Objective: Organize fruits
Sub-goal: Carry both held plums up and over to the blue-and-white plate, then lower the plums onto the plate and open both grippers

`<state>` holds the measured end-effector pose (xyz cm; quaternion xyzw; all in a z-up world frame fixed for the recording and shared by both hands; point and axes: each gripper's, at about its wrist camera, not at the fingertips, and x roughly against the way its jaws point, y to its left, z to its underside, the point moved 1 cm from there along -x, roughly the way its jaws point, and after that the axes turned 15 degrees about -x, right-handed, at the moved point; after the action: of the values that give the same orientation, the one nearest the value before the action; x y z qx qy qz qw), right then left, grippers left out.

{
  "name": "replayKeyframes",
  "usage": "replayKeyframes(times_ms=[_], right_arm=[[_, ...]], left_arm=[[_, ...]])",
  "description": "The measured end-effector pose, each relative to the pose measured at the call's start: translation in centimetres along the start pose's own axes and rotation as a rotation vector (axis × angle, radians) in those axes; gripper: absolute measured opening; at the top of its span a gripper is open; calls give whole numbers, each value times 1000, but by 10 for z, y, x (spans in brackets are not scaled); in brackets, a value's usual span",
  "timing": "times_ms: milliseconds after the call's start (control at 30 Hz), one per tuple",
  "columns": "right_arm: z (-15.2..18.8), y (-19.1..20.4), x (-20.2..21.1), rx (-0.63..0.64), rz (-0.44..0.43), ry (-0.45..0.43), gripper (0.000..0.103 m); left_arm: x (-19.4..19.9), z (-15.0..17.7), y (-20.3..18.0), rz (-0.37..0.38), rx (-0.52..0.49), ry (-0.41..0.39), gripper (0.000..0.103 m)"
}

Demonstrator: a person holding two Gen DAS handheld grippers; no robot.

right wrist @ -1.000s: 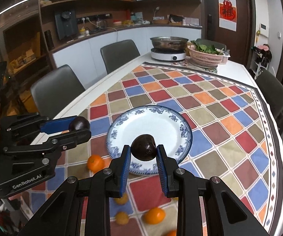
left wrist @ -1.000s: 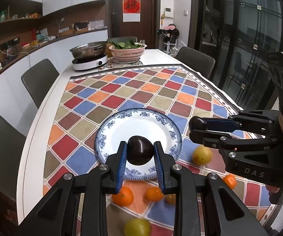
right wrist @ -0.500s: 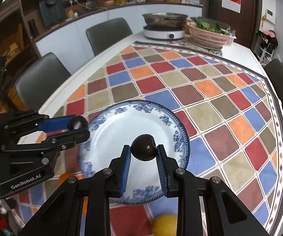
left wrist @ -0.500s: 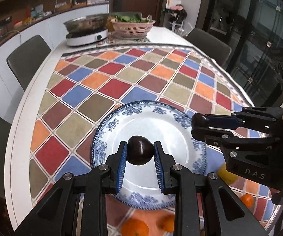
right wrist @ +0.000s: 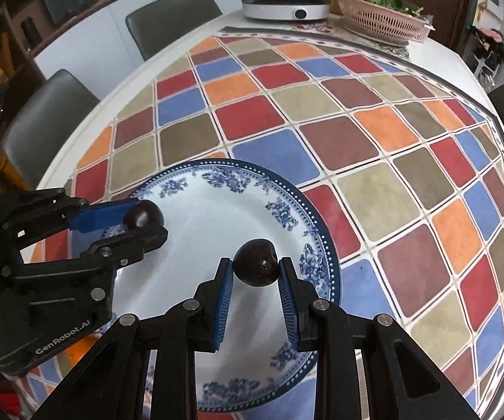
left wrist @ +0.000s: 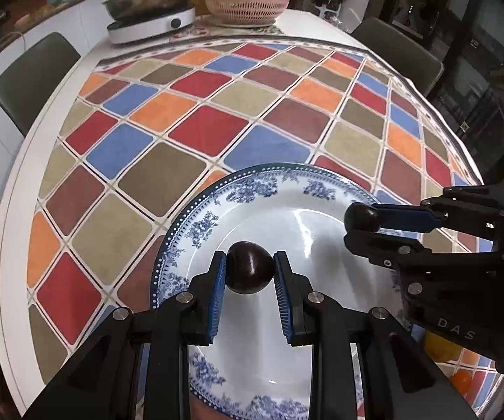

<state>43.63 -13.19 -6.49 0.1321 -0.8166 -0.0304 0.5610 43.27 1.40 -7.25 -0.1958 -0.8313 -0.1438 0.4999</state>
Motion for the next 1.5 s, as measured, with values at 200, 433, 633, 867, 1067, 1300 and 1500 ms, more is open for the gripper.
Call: replayKeyframes(times_ms=[200, 433, 633, 867, 1067, 1300, 1500], right_arm=[[-4, -3, -14, -11, 4, 33, 28], [-3, -3, -24, -20, -5, 58, 28], [-2, -4, -30, -25, -6, 73, 28], [-3, -6, -30, -41, -6, 77, 30], [-3, -9, -6, -74, -24, 29, 37], [14, -9, 46, -88, -68, -65, 37], [42, -8, 95, -71, -54, -175, 37]], left_arm=[[-14, 1, 5, -6, -1, 29, 28], [-24, 4, 8, -1, 13, 44, 28], [-27, 4, 8, 2, 10, 51, 29], [-18, 2, 5, -49, -21, 43, 37], [17, 2, -1, -78, -29, -6, 39], [78, 12, -29, -127, -74, -118, 44], [126, 33, -51, -163, -66, -214, 48]])
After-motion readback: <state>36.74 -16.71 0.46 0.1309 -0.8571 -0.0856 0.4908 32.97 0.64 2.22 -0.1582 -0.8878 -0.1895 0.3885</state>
